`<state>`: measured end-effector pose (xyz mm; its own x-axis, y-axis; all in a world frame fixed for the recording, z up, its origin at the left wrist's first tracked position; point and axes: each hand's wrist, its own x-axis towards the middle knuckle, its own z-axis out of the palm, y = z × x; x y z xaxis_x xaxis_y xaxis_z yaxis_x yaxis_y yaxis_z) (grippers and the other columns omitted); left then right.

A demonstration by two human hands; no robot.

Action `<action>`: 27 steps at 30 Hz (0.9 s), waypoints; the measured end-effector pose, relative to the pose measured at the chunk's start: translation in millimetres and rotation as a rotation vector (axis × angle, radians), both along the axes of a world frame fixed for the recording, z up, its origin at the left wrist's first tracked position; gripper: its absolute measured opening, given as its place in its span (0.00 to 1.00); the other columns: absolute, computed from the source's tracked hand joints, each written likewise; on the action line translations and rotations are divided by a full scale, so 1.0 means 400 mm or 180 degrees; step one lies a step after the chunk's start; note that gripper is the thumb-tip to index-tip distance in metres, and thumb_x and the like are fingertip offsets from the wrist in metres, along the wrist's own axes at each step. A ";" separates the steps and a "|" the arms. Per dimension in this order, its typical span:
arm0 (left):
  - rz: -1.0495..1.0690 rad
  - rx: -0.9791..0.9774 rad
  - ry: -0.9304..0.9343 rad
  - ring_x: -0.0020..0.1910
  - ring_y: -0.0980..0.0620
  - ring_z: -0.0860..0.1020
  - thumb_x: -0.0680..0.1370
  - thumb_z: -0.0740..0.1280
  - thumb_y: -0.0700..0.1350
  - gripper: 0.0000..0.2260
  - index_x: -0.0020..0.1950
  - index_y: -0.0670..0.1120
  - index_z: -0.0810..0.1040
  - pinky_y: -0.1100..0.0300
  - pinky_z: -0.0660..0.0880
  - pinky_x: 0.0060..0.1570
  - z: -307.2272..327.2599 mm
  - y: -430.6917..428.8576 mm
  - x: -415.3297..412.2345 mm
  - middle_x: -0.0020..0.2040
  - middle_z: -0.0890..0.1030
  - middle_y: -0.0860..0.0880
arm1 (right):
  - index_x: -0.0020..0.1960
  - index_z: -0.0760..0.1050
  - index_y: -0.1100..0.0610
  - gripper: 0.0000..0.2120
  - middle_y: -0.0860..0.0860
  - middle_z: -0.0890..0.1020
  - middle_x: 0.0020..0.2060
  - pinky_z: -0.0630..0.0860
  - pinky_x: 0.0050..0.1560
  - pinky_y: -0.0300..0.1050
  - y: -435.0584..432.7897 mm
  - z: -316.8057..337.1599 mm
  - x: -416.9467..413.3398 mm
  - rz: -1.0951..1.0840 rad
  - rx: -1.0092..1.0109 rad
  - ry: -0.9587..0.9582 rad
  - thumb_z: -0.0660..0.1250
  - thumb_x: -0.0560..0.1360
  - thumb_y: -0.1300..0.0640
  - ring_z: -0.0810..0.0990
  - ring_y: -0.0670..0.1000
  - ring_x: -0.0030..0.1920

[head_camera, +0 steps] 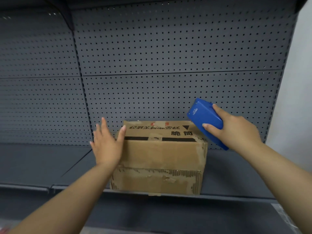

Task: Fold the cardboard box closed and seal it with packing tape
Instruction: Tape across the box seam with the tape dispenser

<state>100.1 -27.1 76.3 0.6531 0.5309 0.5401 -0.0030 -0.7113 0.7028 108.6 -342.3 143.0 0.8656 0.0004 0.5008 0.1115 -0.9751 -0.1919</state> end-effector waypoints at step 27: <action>-0.2383 -0.1132 0.1088 0.63 0.52 0.71 0.69 0.59 0.68 0.34 0.72 0.58 0.59 0.51 0.67 0.65 -0.114 0.149 -0.010 0.65 0.71 0.55 | 0.77 0.48 0.45 0.33 0.49 0.81 0.49 0.67 0.30 0.42 0.248 -0.017 -0.028 -0.0364 -0.0628 0.0096 0.54 0.76 0.36 0.79 0.52 0.50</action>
